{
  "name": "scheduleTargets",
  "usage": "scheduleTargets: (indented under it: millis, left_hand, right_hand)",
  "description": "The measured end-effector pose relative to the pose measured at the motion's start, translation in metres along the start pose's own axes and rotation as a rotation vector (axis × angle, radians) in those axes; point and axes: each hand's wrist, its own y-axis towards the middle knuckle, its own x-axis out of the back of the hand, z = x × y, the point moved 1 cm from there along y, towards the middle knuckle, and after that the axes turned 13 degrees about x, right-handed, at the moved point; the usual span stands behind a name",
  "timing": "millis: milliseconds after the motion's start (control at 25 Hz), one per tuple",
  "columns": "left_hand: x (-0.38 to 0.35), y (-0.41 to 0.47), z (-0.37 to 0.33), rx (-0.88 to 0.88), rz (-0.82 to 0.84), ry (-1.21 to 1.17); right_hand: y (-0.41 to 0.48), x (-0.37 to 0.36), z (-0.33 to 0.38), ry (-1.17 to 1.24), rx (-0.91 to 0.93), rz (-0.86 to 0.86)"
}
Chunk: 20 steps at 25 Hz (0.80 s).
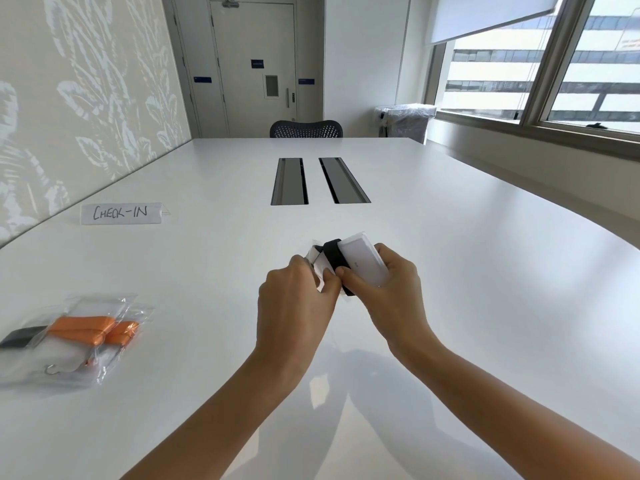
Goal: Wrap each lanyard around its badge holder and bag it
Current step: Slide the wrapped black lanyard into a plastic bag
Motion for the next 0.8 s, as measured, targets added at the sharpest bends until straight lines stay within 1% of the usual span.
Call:
scheduleTargets:
  millis: [160, 280, 400, 560, 680, 800]
  left_hand:
    - [0.009, 0.010, 0.001, 0.020, -0.094, -0.021]
    - [0.009, 0.010, 0.001, -0.011, -0.100, -0.047]
    - [0.005, 0.010, 0.003, 0.032, -0.012, -0.121]
    - [0.012, 0.015, 0.003, 0.149, 0.140, -0.412]
    - [0.015, 0.017, 0.003, 0.241, 0.234, -0.594]
    - [0.014, 0.019, 0.003, 0.257, 0.271, -0.641]
  right_hand:
    - [-0.004, 0.001, 0.007, -0.041, 0.138, 0.004]
    - [-0.005, 0.001, 0.008, -0.073, 0.228, 0.012]
    - [-0.005, 0.000, 0.008, -0.093, 0.299, 0.000]
    - [-0.001, 0.003, 0.006, -0.140, 0.387, 0.009]
    - [0.007, 0.008, 0.005, -0.179, 0.398, 0.073]
    - [0.012, 0.013, 0.007, -0.253, 0.427, 0.139]
